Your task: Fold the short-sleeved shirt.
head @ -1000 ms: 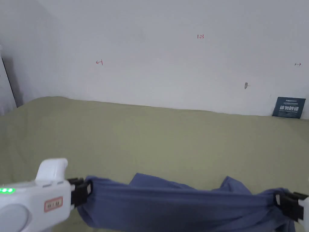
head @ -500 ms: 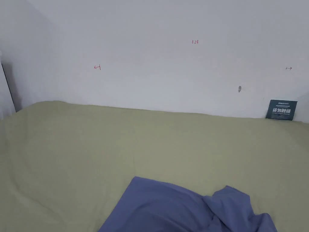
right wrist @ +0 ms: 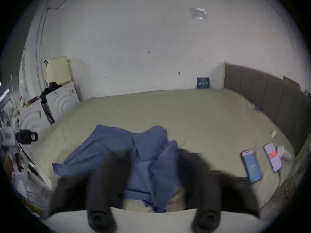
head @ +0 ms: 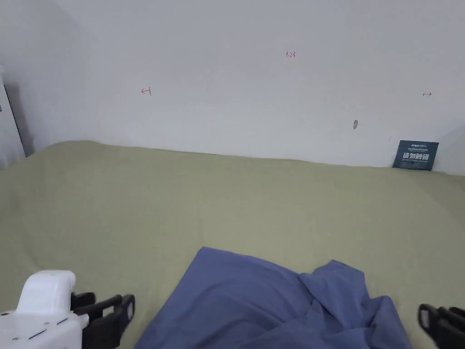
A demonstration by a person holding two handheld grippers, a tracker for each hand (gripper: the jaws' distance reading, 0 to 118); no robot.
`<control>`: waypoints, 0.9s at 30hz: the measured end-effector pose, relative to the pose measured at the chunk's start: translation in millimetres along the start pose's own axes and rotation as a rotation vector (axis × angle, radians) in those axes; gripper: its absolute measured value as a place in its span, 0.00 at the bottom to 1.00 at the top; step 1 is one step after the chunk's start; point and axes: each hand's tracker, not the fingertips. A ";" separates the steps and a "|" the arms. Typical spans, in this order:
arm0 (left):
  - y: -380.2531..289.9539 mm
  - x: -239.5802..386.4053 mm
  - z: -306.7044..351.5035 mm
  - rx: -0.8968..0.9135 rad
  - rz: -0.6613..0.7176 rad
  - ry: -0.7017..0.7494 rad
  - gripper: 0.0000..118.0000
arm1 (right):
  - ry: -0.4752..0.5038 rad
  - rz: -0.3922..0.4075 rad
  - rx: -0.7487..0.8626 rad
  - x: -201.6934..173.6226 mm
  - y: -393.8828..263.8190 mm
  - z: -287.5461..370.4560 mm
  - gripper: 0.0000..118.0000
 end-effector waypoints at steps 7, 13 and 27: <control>-14.1 -4.2 -6.8 -0.095 0.031 0.006 0.00 | -0.037 -0.054 -0.024 6.1 -8.8 8.8 0.00; -21.5 -23.2 -54.0 -0.345 0.046 0.020 0.33 | -0.039 -0.044 -0.052 8.5 -14.0 5.3 0.00; -78.5 -11.0 -109.4 -0.536 -0.049 0.023 0.03 | 0.010 0.008 -0.159 14.1 -17.4 -38.8 0.00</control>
